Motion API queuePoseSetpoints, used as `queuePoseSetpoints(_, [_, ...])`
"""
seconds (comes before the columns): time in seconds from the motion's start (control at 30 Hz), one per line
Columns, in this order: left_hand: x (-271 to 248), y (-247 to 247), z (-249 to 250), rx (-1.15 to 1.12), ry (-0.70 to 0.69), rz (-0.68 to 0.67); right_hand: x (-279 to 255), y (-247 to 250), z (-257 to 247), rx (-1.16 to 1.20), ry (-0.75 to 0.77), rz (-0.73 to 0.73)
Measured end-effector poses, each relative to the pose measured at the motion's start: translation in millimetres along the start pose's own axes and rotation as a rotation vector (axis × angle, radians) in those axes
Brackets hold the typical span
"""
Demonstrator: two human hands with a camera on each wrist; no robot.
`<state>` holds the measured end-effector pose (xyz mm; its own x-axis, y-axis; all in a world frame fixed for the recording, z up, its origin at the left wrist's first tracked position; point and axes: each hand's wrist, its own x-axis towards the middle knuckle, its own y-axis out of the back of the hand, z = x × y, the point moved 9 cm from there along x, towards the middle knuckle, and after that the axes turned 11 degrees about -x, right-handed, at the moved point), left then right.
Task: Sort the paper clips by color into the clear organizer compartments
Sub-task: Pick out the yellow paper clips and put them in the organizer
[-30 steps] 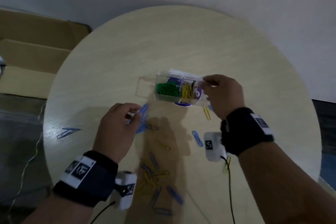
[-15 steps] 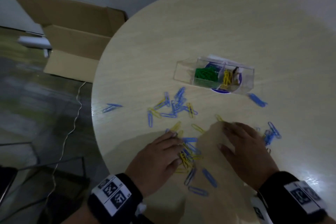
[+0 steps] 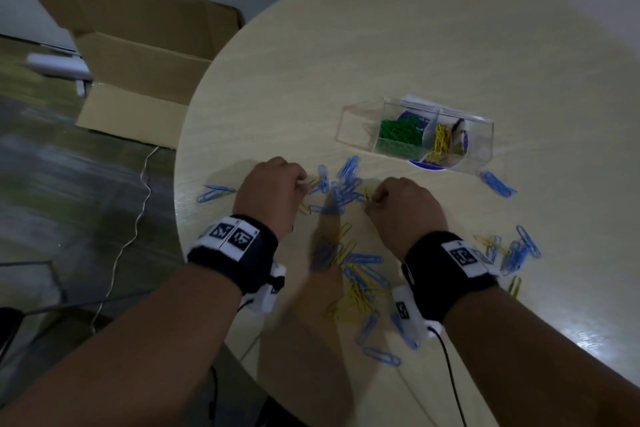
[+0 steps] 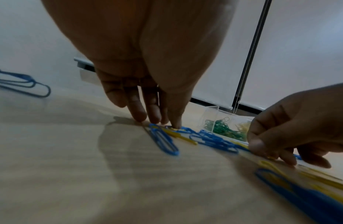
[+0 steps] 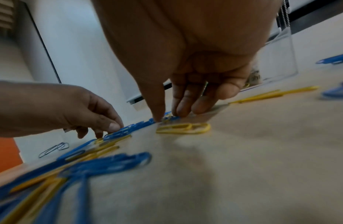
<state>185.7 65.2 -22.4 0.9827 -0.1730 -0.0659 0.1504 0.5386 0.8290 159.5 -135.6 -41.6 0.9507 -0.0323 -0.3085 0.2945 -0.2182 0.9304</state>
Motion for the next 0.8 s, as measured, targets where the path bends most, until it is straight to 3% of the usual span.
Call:
queuePoseSetpoints(0.23, [11.0,3.9,-9.8,-0.016,0.08,-0.099,2.6,9.5,13.1,0.156,-0.041,0.02])
queuePoseSetpoints(0.4, [4.8,23.8,-13.5,-0.077,0.04,-0.042,-12.8,28.5,51.2,0.396,-0.17,0.119])
queuePoseSetpoints(0.57, [1.8,31.9,-25.2,-0.197,0.081,-0.024,-28.7,29.6,73.4,0.293,-0.161,0.095])
queuePoseSetpoints(0.67, [10.2,46.1,-39.1,-0.135,0.115,0.079,-33.5,27.0,75.7,0.236,-0.147,0.077])
queuePoseSetpoints(0.8, [20.2,43.1,-48.9,-0.008,0.11,0.052,-35.5,24.3,76.7,0.221,-0.139,0.076])
